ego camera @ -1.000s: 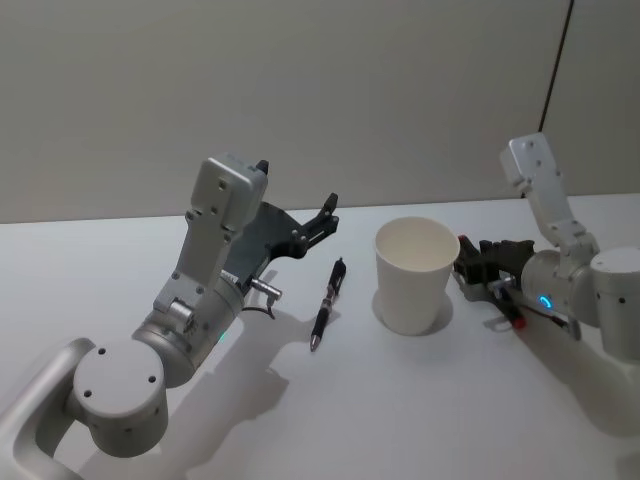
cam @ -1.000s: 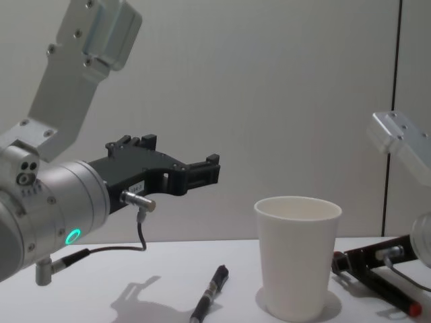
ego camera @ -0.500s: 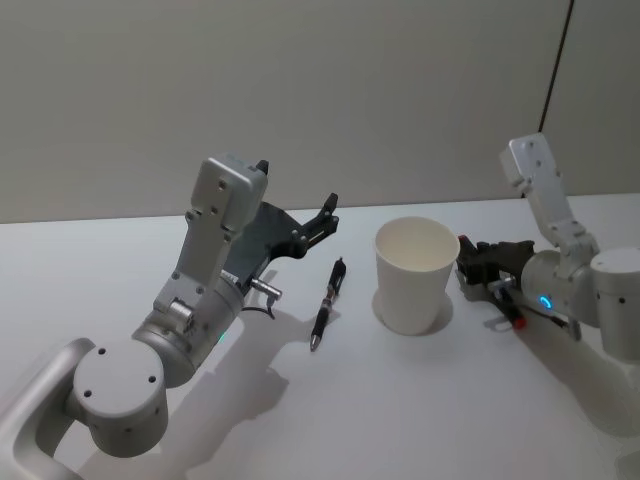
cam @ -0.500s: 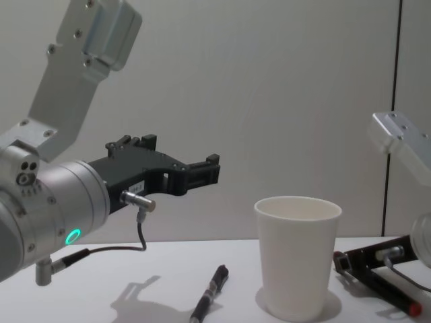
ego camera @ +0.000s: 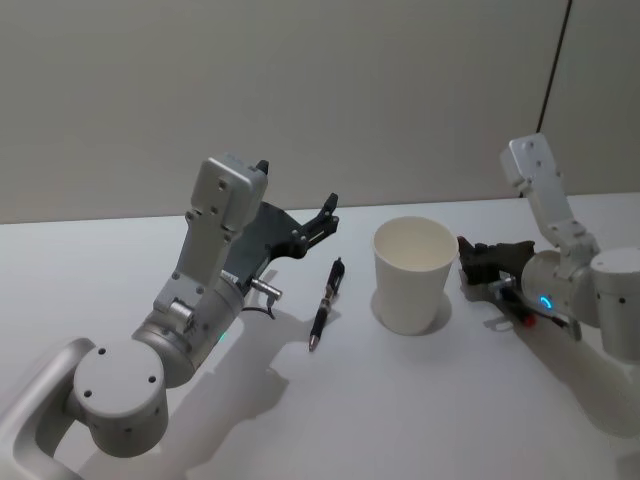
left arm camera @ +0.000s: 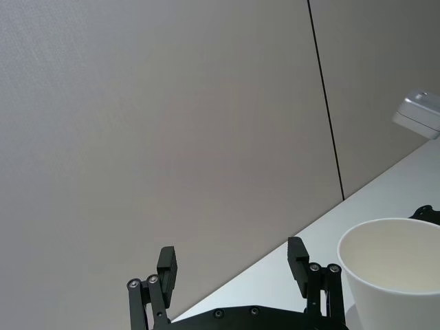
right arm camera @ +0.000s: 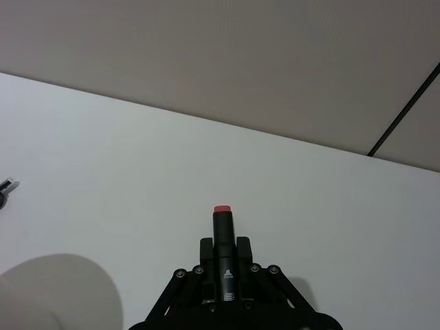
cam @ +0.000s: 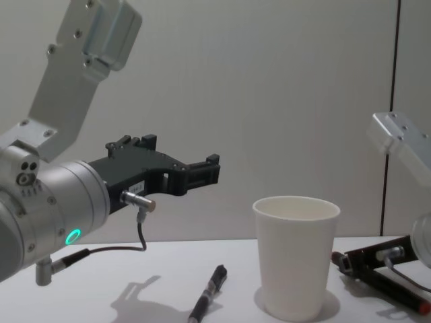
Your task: Place the pen into the pen holder.
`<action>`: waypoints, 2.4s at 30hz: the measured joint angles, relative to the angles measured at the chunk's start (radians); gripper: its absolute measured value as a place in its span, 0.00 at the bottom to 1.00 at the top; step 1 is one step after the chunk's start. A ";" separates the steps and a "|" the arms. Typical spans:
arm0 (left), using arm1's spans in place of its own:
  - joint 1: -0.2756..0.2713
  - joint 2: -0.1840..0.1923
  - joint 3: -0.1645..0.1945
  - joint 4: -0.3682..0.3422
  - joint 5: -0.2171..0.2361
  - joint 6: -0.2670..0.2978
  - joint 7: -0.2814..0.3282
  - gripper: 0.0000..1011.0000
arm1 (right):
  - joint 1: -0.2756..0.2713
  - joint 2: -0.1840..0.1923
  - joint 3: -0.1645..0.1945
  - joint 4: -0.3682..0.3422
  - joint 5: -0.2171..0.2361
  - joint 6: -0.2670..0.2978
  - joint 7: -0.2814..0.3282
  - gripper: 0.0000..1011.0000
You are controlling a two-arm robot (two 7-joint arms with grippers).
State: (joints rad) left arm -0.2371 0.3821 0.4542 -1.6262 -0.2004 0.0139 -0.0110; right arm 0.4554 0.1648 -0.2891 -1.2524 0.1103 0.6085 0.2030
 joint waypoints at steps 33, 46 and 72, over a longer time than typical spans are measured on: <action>0.000 0.000 0.000 0.000 0.000 0.000 0.000 0.99 | 0.013 -0.005 -0.002 -0.058 -0.039 -0.073 -0.019 0.18; 0.000 0.000 0.000 0.000 0.000 0.000 0.000 0.99 | 0.023 -0.010 -0.004 -0.139 -0.081 -0.174 -0.049 0.18; 0.000 0.000 0.000 0.000 0.000 0.000 0.000 0.99 | 0.063 -0.035 -0.015 -0.218 -0.162 -0.390 -0.081 0.18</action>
State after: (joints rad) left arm -0.2371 0.3821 0.4542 -1.6262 -0.2004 0.0138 -0.0110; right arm 0.5189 0.1295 -0.3037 -1.4707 -0.0520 0.2190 0.1215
